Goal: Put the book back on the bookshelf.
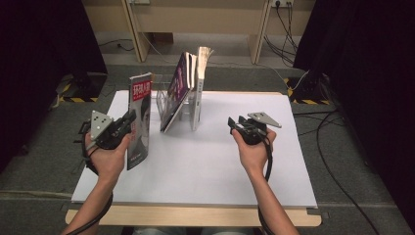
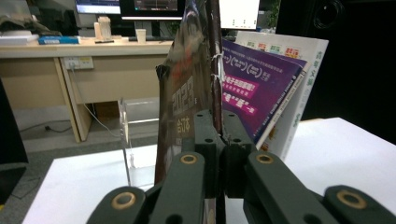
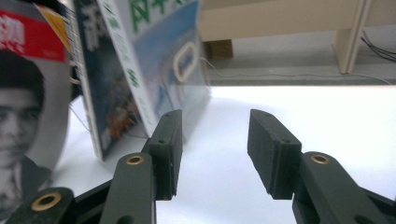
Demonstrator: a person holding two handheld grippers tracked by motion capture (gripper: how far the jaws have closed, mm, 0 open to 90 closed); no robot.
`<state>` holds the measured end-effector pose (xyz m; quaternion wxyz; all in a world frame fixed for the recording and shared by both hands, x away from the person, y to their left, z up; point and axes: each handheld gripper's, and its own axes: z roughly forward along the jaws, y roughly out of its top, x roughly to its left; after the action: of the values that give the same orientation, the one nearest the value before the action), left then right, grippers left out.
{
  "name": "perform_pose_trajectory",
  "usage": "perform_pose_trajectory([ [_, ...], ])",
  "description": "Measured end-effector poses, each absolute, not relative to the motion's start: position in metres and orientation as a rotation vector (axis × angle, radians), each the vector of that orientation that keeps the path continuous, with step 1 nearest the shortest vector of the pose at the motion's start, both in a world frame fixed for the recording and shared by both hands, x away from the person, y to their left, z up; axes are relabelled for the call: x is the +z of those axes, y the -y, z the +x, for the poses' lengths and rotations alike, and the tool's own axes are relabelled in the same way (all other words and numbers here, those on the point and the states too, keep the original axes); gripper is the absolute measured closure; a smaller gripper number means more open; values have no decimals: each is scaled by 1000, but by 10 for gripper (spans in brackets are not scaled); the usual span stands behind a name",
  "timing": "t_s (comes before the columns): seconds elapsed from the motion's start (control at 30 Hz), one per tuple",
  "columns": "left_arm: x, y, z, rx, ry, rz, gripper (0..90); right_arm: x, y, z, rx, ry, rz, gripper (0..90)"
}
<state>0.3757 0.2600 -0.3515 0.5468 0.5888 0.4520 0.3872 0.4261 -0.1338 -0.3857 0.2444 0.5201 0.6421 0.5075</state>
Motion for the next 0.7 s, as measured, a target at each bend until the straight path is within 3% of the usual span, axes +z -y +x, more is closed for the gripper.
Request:
perform_pose_trajectory([
  [0.7,-339,-275,392,944,-1072,1323,870,-455,175,402,1282,-1727,1558,553],
])
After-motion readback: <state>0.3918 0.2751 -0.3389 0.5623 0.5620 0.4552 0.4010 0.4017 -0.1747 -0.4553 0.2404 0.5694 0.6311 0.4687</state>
